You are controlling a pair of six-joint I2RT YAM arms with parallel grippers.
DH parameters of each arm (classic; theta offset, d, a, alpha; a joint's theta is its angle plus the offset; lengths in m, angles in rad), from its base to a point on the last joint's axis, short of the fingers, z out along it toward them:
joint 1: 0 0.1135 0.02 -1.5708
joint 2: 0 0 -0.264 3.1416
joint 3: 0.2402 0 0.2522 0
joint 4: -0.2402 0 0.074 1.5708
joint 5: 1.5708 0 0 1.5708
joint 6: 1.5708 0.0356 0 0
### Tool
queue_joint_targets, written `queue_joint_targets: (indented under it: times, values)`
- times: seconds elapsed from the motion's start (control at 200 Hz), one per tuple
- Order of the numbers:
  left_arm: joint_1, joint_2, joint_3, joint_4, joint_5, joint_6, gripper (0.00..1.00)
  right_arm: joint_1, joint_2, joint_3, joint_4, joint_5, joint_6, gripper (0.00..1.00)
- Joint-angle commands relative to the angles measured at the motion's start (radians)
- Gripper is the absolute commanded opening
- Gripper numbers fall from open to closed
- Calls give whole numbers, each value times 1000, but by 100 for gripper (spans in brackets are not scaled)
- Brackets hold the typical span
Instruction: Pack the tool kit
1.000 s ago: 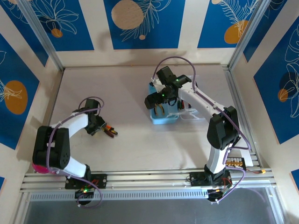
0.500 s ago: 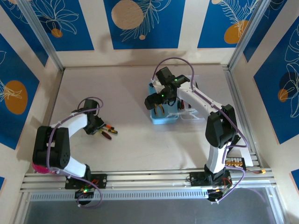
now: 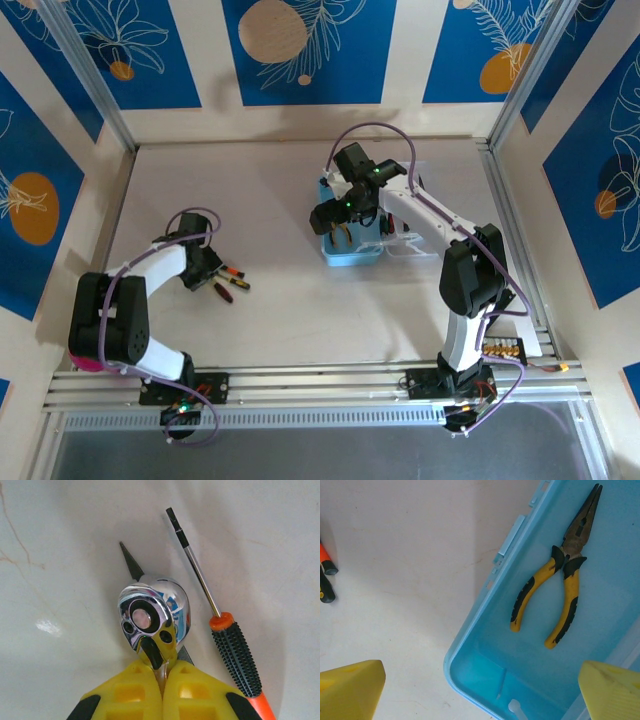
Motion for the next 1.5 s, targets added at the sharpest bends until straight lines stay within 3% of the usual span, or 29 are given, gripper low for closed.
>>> queue_joint_targets:
  times: [0.0,0.325,0.42,0.485,0.64,0.715,0.83,1.166,1.496]
  values:
    - [15,-39,-13,-69,-4,37,0,-4,-13,38,-36,0,-17,99]
    - [15,-235,113,-265,-29,118,0,-8,-60,7,-41,22,-10,99]
    - [16,-253,146,-272,28,135,0,-8,-70,11,-41,11,-4,99]
    - [15,-264,154,-226,128,144,0,-10,-80,19,-41,-21,5,99]
    - [-8,-275,166,-17,407,114,0,-35,-135,15,7,-295,47,99]
    - [-47,-267,209,35,442,113,0,-40,-170,-11,71,-493,67,99]
    - [-111,-226,291,93,470,114,0,-23,-213,-64,187,-602,133,99]
    - [-288,-1,512,261,574,51,0,11,-208,-153,358,-578,281,97]
    - [-321,107,579,405,695,-62,0,25,-173,-172,404,-466,337,85]
